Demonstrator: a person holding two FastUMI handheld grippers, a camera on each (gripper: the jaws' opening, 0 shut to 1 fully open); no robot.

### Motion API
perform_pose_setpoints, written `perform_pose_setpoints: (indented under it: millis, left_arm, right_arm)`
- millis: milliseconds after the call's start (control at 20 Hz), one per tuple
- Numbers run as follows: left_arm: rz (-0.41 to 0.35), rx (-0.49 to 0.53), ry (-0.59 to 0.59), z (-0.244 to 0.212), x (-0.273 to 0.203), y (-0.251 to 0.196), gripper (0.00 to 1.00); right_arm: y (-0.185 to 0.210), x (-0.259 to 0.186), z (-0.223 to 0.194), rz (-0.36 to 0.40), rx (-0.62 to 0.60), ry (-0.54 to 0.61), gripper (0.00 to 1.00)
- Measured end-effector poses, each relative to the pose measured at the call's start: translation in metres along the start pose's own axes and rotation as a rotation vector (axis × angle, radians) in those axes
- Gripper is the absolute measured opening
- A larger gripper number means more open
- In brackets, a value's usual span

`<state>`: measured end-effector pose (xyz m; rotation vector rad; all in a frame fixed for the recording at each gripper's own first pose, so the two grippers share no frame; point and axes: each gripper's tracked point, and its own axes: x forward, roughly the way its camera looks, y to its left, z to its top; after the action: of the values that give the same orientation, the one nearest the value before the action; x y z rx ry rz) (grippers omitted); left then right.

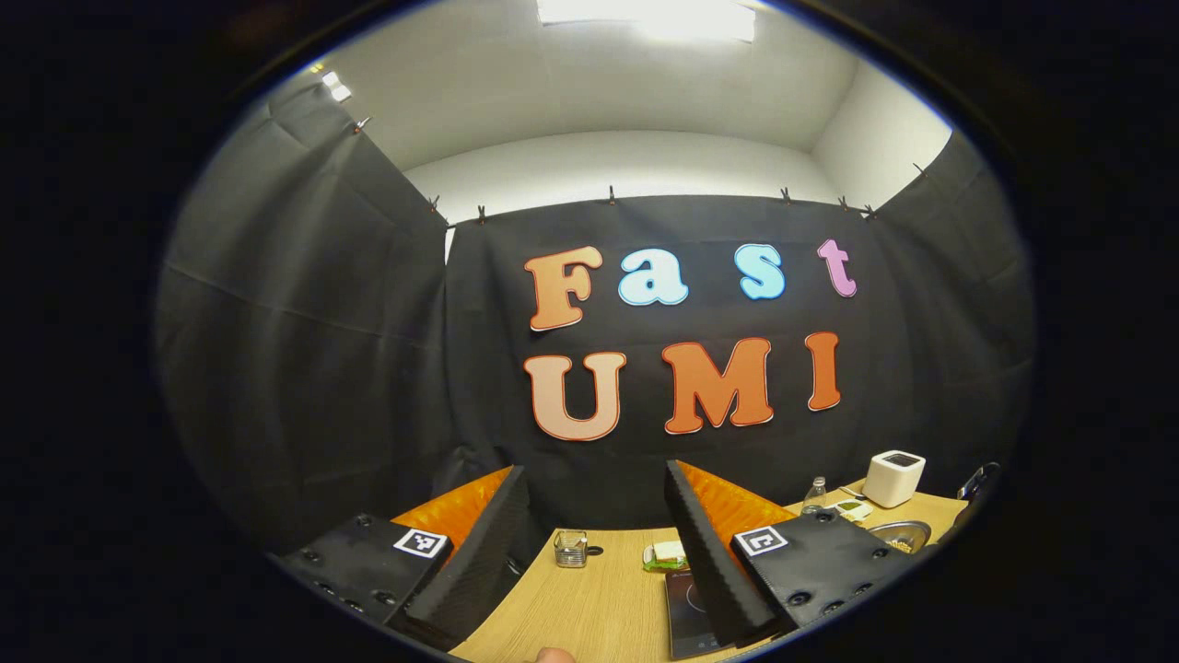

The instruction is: First push the handle of the pot to place it horizontally, then grasp the pot with both hands and set it on the induction cooktop.

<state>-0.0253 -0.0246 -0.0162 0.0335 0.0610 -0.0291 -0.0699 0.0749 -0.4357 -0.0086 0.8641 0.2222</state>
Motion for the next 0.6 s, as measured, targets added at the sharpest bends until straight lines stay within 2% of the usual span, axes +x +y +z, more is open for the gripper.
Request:
perform_pose_setpoints:
  millis: [350, 600]
  left_arm:
    - [-0.007, -0.004, 0.009, -0.005, 0.008, -0.010, 0.98]
    - [-0.018, -0.011, -0.004, -0.002, 0.011, -0.016, 0.98]
  right_arm:
    - [-0.004, 0.001, -0.006, 0.016, 0.023, 0.017, 0.00]
    - [-0.024, -0.001, -0.006, -0.013, 0.055, 0.019, 0.00]
